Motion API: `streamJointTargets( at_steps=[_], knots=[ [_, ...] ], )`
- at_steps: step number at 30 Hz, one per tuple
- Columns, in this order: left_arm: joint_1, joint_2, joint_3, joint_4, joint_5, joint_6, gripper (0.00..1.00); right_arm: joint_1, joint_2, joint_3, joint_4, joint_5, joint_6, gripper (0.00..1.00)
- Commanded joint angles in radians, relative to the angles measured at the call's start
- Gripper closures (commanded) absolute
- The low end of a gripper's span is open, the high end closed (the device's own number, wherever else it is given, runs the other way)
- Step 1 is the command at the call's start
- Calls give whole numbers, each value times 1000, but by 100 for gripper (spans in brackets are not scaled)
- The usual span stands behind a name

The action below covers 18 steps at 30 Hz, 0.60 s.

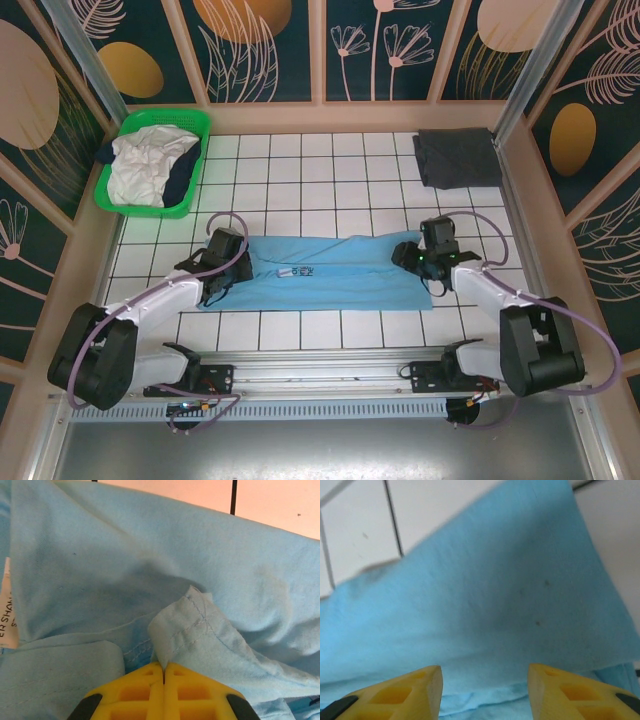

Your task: Fold and stack the t-shirts

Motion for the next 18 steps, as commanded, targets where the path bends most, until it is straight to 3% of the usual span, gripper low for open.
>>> streamJointTargets(
  at_steps=[1, 11, 13, 15, 18],
  knots=[
    [-4, -12, 26, -43, -57, -9, 100, 3, 53, -31, -2, 33, 35, 52],
    [-2, -33, 21, -71, -95, 0, 100, -17, 68, -68, -5, 78, 57, 53],
    [-2, -35, 12, -60, -59, 16, 100, -27, 55, -70, -9, 77, 53, 53],
    [-2, -16, 2, -29, 61, 62, 100, -30, 42, -63, -19, 67, 44, 53],
    [-2, 7, -14, -33, 68, 54, 100, -38, 24, -16, -80, 70, -6, 53]
  ],
)
